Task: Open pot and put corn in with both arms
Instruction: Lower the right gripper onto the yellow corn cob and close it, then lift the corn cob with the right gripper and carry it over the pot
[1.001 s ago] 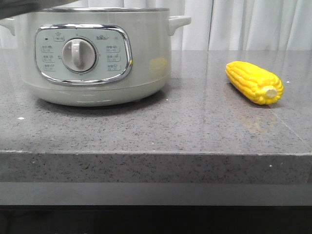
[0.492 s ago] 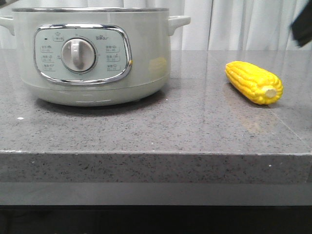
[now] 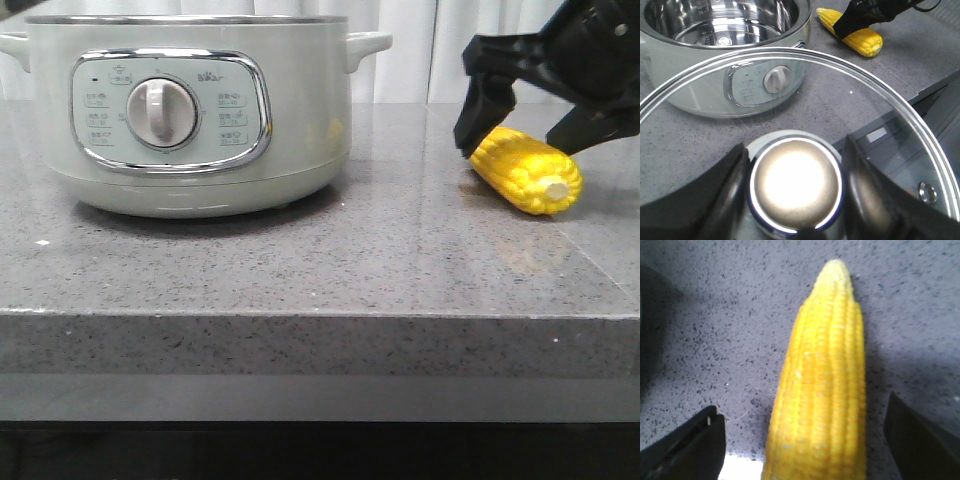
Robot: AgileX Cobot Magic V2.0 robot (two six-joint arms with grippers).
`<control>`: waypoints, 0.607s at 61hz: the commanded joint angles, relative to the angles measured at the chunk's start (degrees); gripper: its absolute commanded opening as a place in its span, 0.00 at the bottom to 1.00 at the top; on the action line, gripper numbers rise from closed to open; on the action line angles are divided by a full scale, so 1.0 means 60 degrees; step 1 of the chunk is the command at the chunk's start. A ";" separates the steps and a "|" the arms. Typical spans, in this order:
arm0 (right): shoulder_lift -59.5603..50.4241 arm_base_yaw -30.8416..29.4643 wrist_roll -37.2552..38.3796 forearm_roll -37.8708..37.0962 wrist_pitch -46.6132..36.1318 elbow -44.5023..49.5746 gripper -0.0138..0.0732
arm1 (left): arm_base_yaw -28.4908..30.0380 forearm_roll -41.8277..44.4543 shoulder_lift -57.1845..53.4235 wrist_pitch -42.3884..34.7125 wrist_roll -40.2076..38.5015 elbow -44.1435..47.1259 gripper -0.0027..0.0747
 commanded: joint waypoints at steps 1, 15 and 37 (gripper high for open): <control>-0.0265 0.0004 -0.0067 0.0094 -0.0264 -0.0414 0.87 | -0.0064 -0.0357 0.0020 -0.1263 -0.0048 -0.0362 0.28; -0.0265 0.0004 -0.0067 0.0094 -0.0263 -0.0454 0.46 | -0.0064 -0.0357 0.0020 -0.1263 -0.0048 -0.0362 0.28; -0.1069 0.0158 -0.0454 0.0054 -0.0402 -0.2043 0.38 | -0.0064 -0.0357 0.0020 -0.1263 -0.0048 -0.0362 0.28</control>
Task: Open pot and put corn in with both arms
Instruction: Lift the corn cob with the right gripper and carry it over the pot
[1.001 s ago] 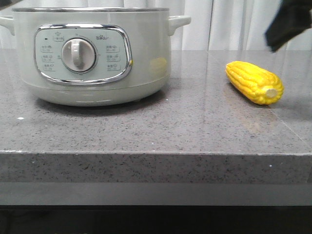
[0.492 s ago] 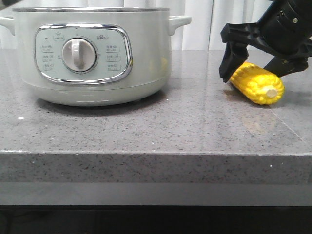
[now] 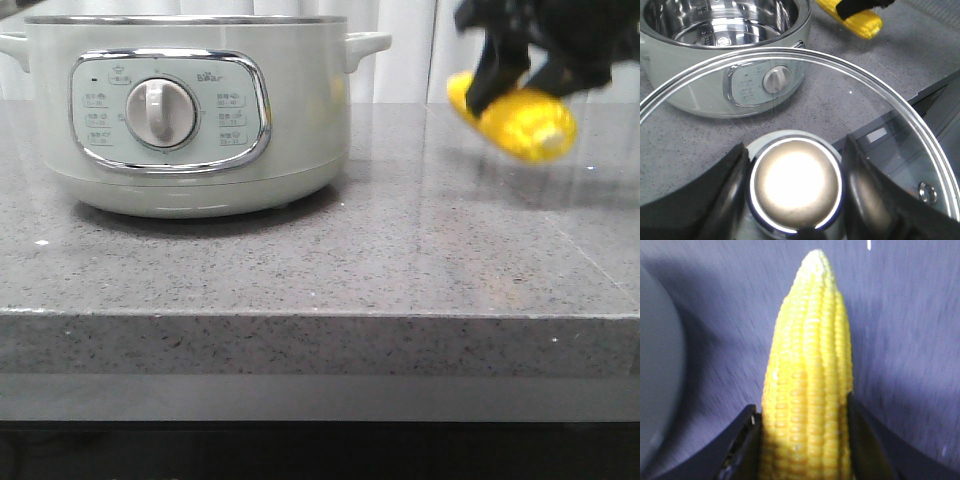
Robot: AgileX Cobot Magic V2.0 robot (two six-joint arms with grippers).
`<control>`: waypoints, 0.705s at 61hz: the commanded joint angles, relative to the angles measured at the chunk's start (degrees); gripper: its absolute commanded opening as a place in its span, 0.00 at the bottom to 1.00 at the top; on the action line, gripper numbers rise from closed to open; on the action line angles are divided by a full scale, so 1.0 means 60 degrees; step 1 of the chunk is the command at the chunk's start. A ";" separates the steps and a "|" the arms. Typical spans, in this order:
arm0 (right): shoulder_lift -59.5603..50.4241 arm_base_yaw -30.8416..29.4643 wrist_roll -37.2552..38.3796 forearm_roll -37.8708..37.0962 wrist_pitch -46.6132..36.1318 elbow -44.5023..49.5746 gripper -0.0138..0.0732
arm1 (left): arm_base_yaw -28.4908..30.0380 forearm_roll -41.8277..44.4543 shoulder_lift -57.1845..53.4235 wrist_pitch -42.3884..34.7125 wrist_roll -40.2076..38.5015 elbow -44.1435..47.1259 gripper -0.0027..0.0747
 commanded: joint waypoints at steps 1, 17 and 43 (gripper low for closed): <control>-0.0612 0.0155 -0.0256 0.0054 -0.0542 -0.1176 0.38 | -0.0064 -0.0335 0.0020 -0.1263 -0.0048 -0.0362 0.28; 0.0565 0.2038 -0.0968 0.0054 0.0073 -0.4163 0.38 | -0.0064 -0.0335 0.0020 -0.1280 -0.0048 -0.0362 0.28; 0.2807 0.3862 -0.0986 0.0054 0.0696 -0.5878 0.45 | -0.0064 -0.0335 0.0020 -0.1280 -0.0048 -0.0362 0.28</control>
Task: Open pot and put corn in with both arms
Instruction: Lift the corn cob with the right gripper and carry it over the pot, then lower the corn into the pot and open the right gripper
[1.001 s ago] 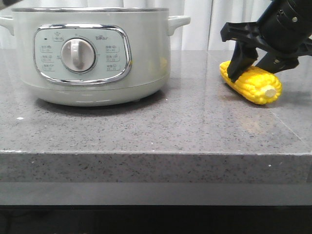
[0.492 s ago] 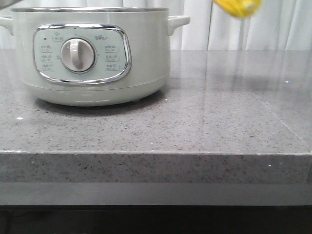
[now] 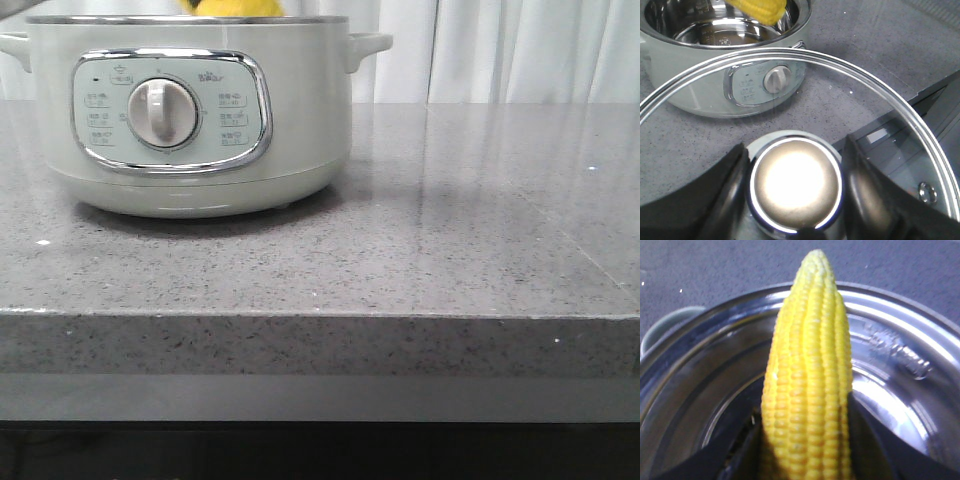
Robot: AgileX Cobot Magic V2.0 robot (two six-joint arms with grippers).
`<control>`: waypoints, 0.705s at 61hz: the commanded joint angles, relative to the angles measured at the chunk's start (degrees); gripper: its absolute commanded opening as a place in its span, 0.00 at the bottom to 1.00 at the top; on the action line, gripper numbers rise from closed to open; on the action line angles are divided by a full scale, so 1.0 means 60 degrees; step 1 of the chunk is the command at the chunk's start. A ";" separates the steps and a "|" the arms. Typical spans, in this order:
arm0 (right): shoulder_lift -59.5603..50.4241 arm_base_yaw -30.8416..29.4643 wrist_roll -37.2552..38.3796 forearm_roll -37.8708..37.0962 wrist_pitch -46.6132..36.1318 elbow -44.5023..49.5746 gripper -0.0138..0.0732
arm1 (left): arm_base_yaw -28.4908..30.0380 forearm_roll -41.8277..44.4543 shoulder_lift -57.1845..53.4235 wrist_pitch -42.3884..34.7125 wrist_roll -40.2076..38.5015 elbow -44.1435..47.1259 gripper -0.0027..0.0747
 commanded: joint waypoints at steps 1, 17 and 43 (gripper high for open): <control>-0.0439 0.0027 -0.0110 0.0054 -0.0317 -0.0401 0.48 | -0.0064 -0.0335 0.0020 -0.1280 -0.0048 -0.0362 0.28; -0.0410 0.0027 -0.0110 0.0006 -0.0012 -0.0401 0.74 | -0.0064 -0.0335 0.0020 -0.1280 -0.0048 -0.0362 0.28; -0.0410 0.0027 -0.0110 0.0006 -0.0051 -0.0401 0.47 | -0.0064 -0.0335 0.0020 -0.1280 -0.0048 -0.0362 0.28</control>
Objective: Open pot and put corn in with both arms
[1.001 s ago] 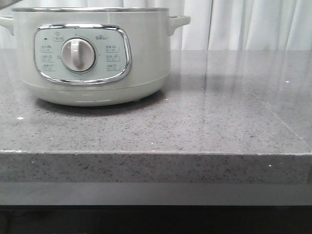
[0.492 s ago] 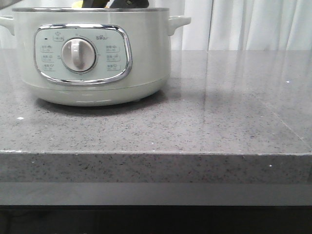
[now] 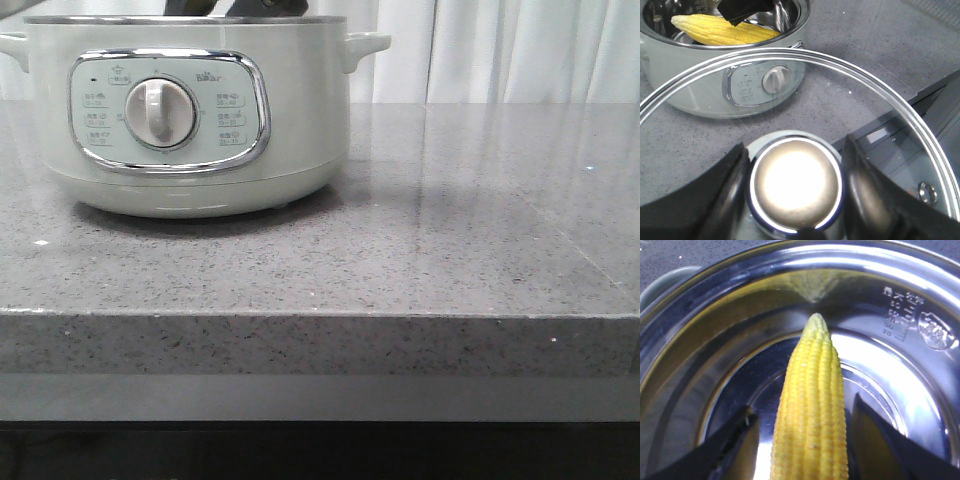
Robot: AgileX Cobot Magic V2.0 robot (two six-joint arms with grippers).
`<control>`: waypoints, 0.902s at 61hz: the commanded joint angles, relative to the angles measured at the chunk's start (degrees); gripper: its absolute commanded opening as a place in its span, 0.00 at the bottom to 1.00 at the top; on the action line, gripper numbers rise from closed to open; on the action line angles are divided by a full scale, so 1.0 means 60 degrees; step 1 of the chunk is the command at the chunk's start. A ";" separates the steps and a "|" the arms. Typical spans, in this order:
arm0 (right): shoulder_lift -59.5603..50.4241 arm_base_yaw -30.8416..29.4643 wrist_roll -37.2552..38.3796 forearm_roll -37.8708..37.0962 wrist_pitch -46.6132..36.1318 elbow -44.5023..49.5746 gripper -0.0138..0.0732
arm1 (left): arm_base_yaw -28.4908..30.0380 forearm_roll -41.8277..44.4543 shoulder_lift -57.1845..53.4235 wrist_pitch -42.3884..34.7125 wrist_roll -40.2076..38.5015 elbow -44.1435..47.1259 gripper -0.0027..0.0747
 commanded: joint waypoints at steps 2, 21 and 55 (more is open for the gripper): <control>-0.0559 -0.0017 -0.0105 0.0043 -0.0590 -0.0339 0.41 | -0.0064 -0.0335 0.0020 -0.1280 -0.0048 -0.0362 0.28; -0.0824 -0.0333 -0.0105 -0.0074 -0.0917 -0.0339 0.08 | -0.0064 -0.0335 0.0020 -0.1280 -0.0048 -0.0362 0.28; -0.4154 -0.4323 -0.0105 -0.0668 -0.1270 0.2622 0.08 | -0.0064 -0.0335 0.0020 -0.1340 -0.0048 -0.0362 0.28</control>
